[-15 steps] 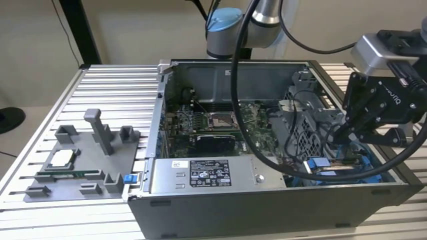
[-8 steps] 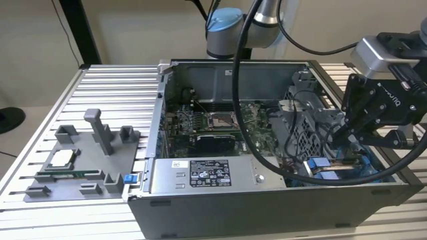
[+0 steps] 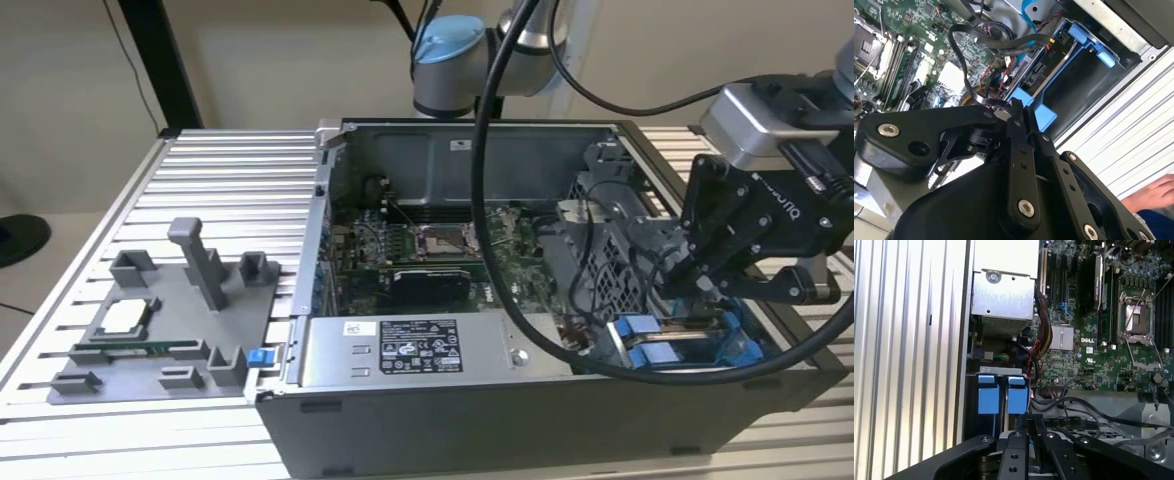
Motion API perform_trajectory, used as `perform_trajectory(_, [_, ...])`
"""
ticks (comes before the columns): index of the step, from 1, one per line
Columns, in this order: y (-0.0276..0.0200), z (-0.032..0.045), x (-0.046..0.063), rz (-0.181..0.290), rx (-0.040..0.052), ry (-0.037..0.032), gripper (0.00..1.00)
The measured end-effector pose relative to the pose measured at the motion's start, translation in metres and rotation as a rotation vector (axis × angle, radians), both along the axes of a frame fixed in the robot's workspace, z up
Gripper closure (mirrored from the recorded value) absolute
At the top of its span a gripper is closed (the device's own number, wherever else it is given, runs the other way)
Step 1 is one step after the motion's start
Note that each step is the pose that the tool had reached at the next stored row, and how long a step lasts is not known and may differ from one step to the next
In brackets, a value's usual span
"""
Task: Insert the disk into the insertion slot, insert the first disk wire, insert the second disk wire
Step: 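Insert the second disk wire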
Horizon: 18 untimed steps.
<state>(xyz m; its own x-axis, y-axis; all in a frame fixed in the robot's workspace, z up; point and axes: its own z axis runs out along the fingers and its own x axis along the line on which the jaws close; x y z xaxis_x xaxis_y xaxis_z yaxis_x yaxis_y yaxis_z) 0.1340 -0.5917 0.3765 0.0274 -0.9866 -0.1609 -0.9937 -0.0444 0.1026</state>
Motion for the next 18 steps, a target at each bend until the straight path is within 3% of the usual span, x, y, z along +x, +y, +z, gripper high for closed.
perform_trajectory(14, [0.0001, -0.0008, 0.0001, 0.002, 0.0002, -0.001, 1.0])
perform_trajectory(15, [0.0001, -0.0015, -0.0001, 0.002, -0.0001, -0.0041, 1.0])
perform_trajectory(18, [0.0, -0.0048, -0.0006, 0.002, 0.0001, -0.0236, 1.0])
